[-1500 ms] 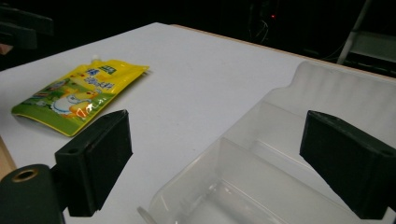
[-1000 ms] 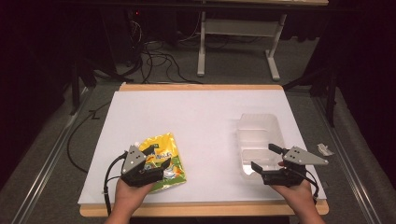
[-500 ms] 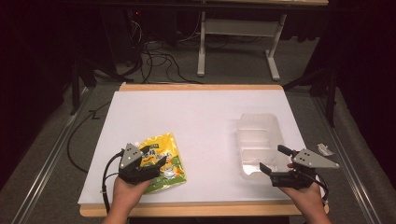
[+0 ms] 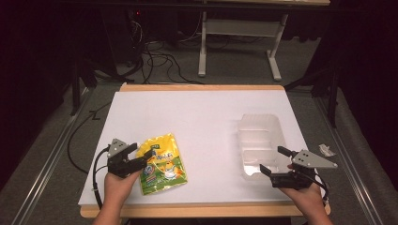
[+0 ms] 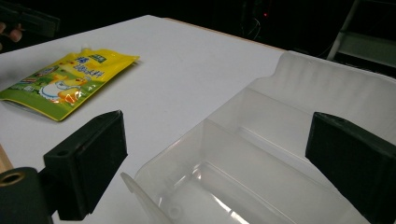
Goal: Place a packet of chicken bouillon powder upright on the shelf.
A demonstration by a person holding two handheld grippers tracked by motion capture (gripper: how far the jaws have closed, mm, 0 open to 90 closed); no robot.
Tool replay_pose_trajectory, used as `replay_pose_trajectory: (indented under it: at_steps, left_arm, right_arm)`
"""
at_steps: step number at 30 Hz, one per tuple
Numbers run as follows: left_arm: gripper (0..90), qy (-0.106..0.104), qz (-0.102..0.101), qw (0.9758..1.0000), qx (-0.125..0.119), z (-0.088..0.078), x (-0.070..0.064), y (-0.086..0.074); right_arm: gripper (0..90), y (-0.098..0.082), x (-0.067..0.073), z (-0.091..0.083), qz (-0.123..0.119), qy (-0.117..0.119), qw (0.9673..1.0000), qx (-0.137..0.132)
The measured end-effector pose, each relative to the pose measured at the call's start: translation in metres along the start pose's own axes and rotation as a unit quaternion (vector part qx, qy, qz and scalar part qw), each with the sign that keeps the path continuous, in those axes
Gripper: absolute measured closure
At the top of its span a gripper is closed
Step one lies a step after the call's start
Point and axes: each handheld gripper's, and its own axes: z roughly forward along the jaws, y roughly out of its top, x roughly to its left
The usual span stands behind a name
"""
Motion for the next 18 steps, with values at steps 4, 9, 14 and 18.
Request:
replay_pose_trajectory:
  at_steps: [4, 9, 14, 18]
  left_arm:
    - [30.6, 0.008, -0.036, 0.9992, 0.015, 0.005, 0.02, -0.005]
    - [31.1, 0.009, -0.072, 0.9966, 0.039, 0.012, 0.037, -0.01]
    - [32.3, 0.007, -0.094, 0.9936, 0.061, 0.02, 0.048, -0.015]
    - [34.8, -0.002, -0.119, 0.9903, 0.072, 0.024, 0.057, -0.019]
  right_arm:
    - [5.7, 0.0, 0.001, 0.001, -0.001, 0.001, 1.0, 0.0]
    - [5.9, -0.001, 0.001, 0.002, 0.002, 0.002, 1.0, 0.003]
    - [6.1, -0.002, 0.0, 0.003, 0.002, 0.003, 1.0, 0.003]
    - [6.2, -0.002, 0.0, 0.003, 0.002, 0.005, 1.0, 0.003]
